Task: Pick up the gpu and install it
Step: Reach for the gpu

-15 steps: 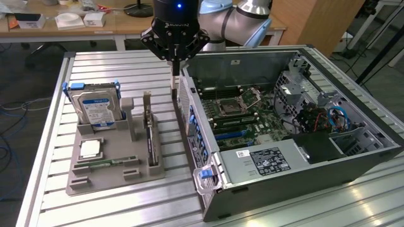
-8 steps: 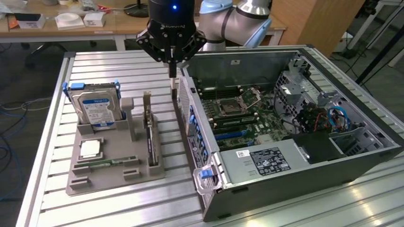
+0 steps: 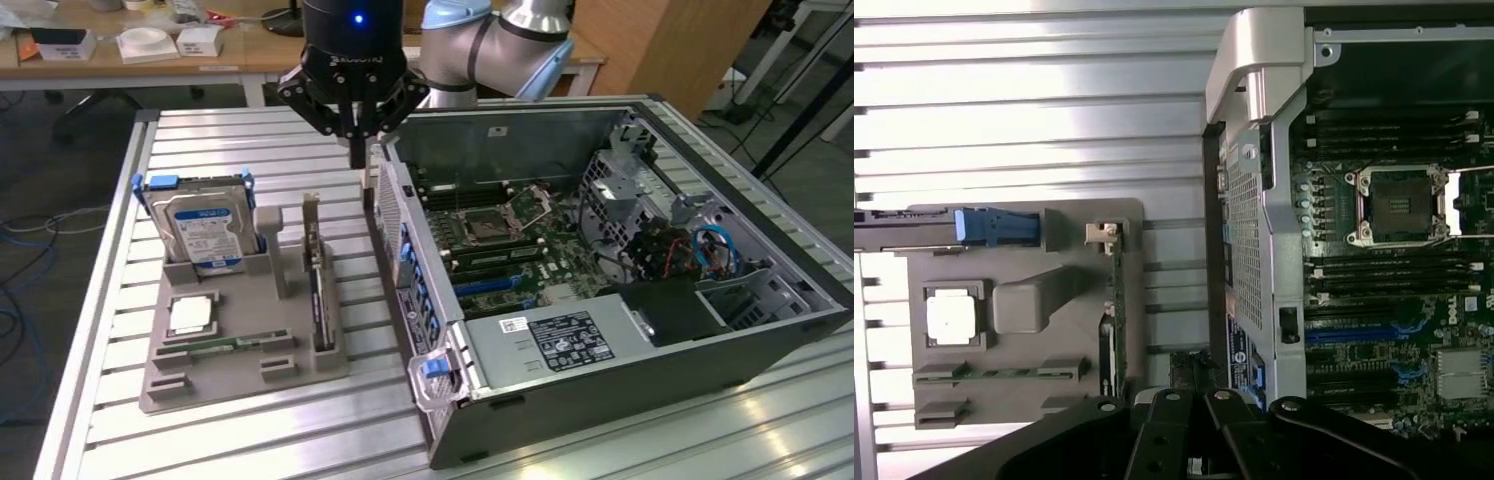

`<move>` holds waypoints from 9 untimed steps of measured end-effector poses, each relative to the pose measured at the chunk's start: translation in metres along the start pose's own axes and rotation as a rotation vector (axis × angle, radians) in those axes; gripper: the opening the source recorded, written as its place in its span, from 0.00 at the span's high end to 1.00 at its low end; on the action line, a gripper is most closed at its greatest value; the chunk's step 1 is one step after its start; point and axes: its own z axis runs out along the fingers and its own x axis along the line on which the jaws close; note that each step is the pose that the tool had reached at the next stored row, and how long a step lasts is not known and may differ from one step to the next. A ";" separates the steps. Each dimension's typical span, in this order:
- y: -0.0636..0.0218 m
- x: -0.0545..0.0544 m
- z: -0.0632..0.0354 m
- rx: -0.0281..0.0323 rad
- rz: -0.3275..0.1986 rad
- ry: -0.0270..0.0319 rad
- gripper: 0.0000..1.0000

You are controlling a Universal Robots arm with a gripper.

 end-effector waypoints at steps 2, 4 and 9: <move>-0.0017 0.002 -0.0001 0.0000 0.000 0.0000 0.89; -0.0034 0.004 -0.0002 0.0000 0.000 0.0000 0.89; -0.0075 0.009 -0.0004 0.0000 0.000 0.0000 0.89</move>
